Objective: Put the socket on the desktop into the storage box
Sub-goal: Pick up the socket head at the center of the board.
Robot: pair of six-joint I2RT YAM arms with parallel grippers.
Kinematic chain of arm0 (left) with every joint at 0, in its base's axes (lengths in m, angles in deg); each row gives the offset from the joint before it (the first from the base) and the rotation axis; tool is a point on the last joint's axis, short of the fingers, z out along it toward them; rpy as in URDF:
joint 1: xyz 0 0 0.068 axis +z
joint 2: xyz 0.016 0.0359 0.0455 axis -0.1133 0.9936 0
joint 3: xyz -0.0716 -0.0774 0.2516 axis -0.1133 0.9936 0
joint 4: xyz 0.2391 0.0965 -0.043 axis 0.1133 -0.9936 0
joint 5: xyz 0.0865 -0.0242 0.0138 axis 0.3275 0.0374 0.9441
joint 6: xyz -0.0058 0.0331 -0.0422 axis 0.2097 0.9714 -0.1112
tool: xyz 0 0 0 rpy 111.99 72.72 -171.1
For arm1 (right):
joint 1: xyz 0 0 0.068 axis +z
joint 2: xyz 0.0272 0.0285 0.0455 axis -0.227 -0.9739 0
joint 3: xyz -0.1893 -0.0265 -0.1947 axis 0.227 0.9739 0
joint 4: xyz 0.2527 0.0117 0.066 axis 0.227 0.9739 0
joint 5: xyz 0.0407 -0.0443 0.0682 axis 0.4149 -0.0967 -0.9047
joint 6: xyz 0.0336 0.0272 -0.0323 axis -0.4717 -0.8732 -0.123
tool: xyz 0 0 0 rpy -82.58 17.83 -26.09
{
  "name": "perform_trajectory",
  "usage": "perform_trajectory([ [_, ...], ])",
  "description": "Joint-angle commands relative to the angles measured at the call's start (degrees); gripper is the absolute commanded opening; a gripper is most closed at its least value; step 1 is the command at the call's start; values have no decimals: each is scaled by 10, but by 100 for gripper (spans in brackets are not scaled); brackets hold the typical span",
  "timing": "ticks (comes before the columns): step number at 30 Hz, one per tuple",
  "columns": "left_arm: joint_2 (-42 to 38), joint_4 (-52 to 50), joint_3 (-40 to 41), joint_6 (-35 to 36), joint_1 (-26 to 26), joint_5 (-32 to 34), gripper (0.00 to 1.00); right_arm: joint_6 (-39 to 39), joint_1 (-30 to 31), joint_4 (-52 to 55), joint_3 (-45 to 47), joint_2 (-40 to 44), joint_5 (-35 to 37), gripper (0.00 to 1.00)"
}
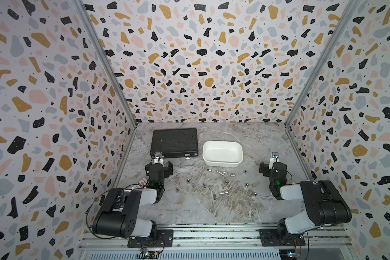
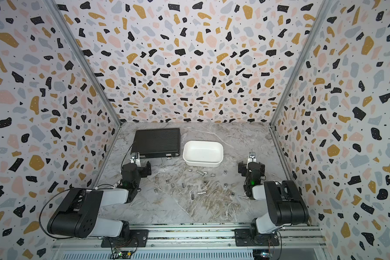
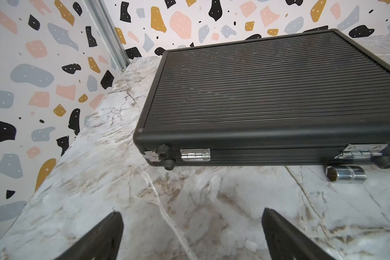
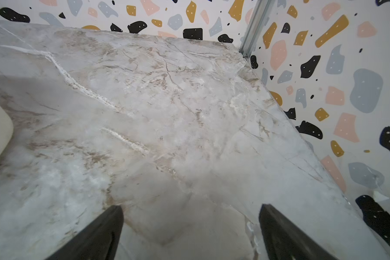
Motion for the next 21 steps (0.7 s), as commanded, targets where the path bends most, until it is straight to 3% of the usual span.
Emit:
perform_trajectory([
  [1, 2, 24, -12, 6, -1, 7, 100, 7, -3, -13, -13, -1, 6, 100],
  [21, 0, 28, -11, 6, -1, 9, 100, 7, -2, -18, -12, 3, 16, 100],
])
